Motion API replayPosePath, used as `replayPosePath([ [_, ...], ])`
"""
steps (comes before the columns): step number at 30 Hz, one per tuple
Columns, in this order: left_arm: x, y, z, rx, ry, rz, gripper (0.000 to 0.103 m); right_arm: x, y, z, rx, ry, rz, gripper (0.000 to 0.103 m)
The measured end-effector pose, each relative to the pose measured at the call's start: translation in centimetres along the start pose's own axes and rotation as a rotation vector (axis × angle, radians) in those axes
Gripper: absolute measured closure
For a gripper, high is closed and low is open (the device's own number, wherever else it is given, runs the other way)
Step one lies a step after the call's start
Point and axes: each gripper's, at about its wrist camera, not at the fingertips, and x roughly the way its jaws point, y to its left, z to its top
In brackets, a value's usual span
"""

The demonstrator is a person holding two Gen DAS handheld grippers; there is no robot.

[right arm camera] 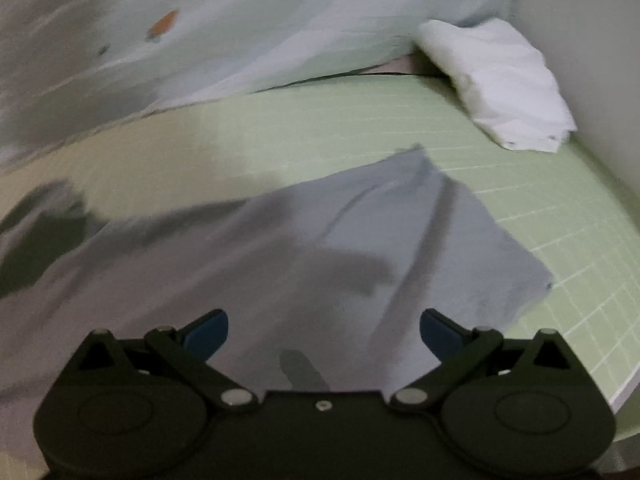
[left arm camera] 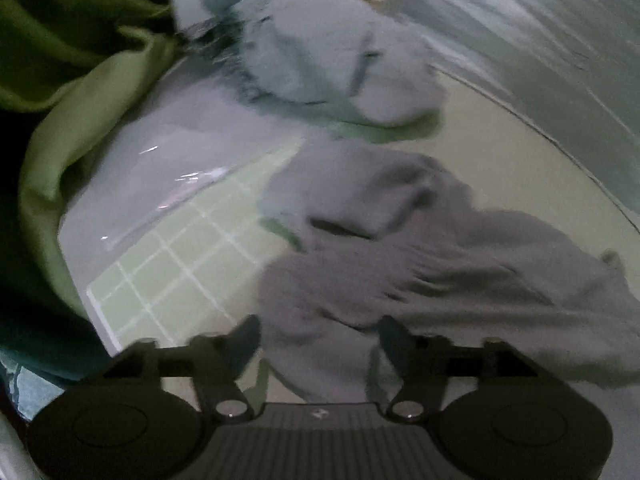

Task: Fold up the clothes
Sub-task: 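Open both tools and release the grey sweatpants flat on the sheet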

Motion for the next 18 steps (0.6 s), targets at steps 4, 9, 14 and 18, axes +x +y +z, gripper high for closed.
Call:
replayPosePath([
  [4,-1.2,-5.2,-1.8,0.121,-0.002,-0.052,0.021,1.9,-4.5,2.1,0.046,-0.032,-0.021,0.0],
  [9,-2.4,-10.6,-3.6,0.223,-0.003,-0.067,0.021,4.9,-9.9,4.6,0.069,-0.031,-0.057,0.0],
  [14,-3.6,-15.7,-4.7,0.335,-0.032,-0.075,0.02,8.0,-13.2,6.1,0.031,0.016,-0.047,0.0],
  [18,-4.2,-18.5,-4.8,0.393,-0.056,-0.078,0.02,9.7,-13.8,6.8,-0.014,0.048,-0.06,0.001],
])
